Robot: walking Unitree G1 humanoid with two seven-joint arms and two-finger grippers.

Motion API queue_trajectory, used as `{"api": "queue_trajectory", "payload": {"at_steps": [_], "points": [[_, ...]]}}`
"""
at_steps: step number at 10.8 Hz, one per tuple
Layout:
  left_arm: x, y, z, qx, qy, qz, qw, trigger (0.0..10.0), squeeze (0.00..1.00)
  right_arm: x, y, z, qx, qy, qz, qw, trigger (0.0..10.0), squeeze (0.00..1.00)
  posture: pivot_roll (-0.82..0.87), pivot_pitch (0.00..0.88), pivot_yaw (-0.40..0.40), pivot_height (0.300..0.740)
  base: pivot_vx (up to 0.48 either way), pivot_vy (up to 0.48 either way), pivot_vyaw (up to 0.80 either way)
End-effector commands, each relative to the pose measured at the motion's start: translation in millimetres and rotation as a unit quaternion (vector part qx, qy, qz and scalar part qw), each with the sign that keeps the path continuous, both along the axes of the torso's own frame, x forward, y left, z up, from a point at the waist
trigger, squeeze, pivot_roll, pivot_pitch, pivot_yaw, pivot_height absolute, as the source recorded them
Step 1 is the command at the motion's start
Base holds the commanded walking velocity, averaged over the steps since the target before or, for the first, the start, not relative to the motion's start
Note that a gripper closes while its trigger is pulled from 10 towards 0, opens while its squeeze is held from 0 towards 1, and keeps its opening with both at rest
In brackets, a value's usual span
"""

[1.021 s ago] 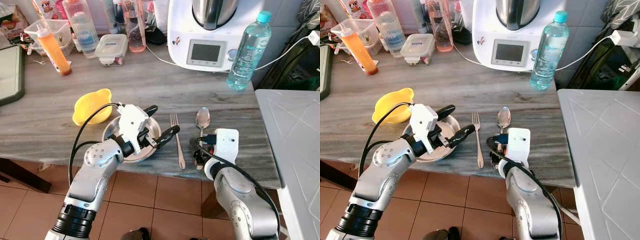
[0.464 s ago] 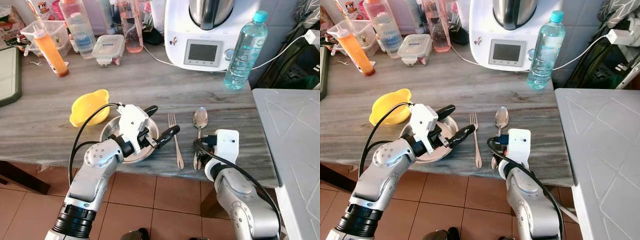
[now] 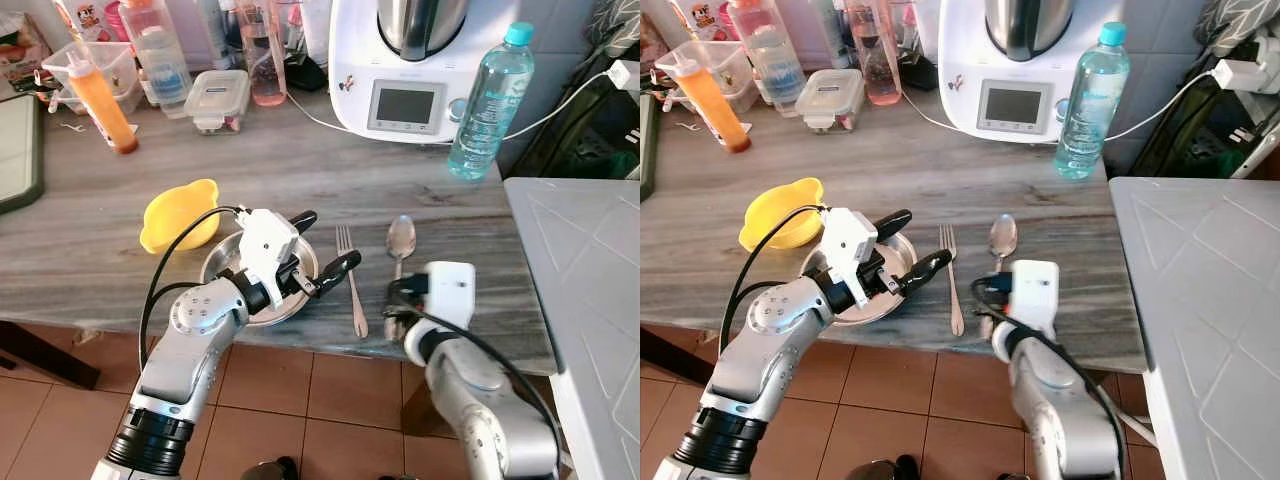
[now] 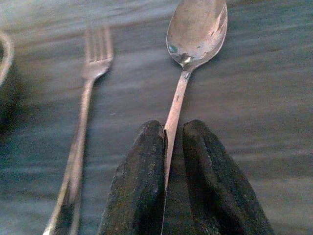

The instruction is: Setting the table

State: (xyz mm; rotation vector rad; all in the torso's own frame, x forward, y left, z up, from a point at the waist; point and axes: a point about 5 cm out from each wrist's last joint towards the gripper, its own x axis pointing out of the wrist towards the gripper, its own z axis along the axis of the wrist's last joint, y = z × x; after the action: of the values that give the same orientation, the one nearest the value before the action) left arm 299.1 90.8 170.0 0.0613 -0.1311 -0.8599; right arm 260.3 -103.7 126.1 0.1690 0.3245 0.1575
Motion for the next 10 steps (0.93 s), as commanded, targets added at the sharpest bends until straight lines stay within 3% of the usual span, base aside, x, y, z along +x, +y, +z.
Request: {"api": "queue_trajectory", "payload": {"at_steps": [1, 8, 9, 10], "points": [[0.4, -0.6, 0.1, 0.009, -0.003, -0.004, 1.000, 10.0, 0.00, -7.8, 8.9, -15.8, 0.011, 0.048, 0.014, 0.999, 0.0, 0.00, 0.13, 0.148, 0.069, 0.740, 0.000, 0.000, 0.00], [-0.4, -3.6, -0.8, 0.006, -0.001, -0.006, 1.000, 10.0, 0.00, -14.3, 3.2, -17.9, 0.005, 0.053, 0.010, 0.999, 0.0, 0.00, 0.12, 0.154, 0.068, 0.740, 0.000, 0.000, 0.00], [-0.4, -3.8, -1.0, 0.006, -0.001, -0.006, 1.000, 10.0, 0.00, -13.8, 3.0, -17.6, 0.002, 0.051, 0.008, 0.999, 3.2, 0.00, 0.12, 0.152, 0.069, 0.740, 0.000, 0.000, 0.00], [-0.3, -3.8, -1.0, 0.005, -0.001, -0.006, 1.000, 10.0, 0.00, -13.2, 2.8, -16.9, -0.009, 0.047, 0.011, 0.999, 10.0, 0.00, 0.12, 0.152, 0.069, 0.740, 0.000, 0.000, 0.00]]}}
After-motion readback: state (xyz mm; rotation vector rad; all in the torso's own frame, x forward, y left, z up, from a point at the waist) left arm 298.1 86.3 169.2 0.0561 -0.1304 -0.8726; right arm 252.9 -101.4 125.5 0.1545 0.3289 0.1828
